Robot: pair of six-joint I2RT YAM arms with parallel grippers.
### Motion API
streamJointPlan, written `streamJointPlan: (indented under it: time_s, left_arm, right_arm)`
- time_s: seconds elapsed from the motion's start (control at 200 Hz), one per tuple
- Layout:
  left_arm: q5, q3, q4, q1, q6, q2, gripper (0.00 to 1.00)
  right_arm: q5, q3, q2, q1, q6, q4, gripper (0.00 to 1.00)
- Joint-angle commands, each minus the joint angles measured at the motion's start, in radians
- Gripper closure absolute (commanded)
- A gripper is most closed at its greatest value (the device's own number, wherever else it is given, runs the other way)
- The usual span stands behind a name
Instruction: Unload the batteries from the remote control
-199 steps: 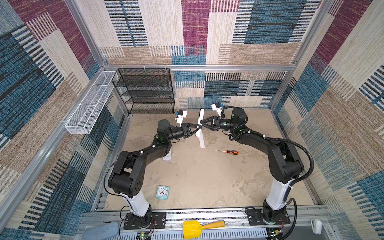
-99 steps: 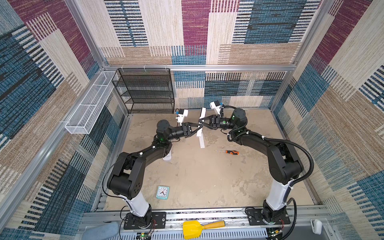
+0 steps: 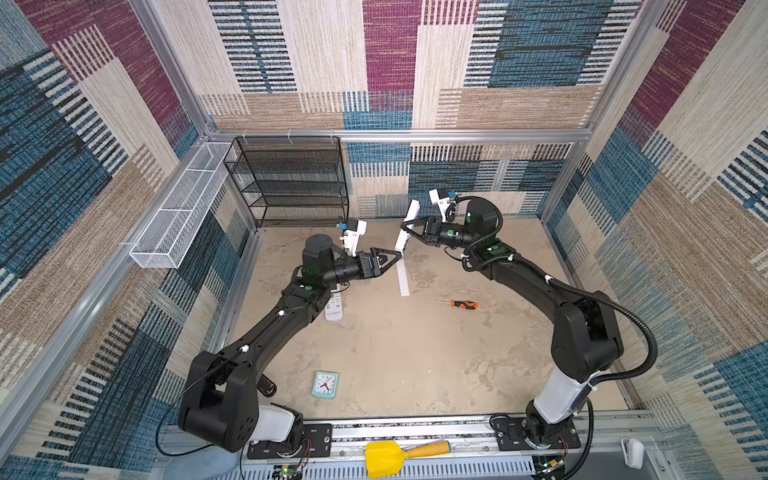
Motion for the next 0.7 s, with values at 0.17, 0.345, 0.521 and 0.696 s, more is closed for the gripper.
streamJointPlan:
  time_s: [0.17,0.345,0.521,0.696]
  left_arm:
    - [-0.47,-0.076,-0.467,0.002,0.402,-0.206,0.0]
    - [-0.776,-0.174,-0.547,0.007,0.394,-0.346,0.01]
    - [-0.757,-0.299,-0.515,0.017,0.419,-0.465,0.0]
    - [-0.628,-0.319,-0.507,0.017,0.396,-0.425,0.08]
  right_arm:
    - [0.331,0.023,0.014,0.026,-0.357,-0.538,0.95]
    - [0.567,-0.004,0.035,0.153,-0.512,-0.766,0.95]
    - [0.654,-0.051,0.104,0.308,-0.558,-0.869,0.93]
    - [0.674,-0.004,0.196,0.345,-0.592,-0.882,0.87]
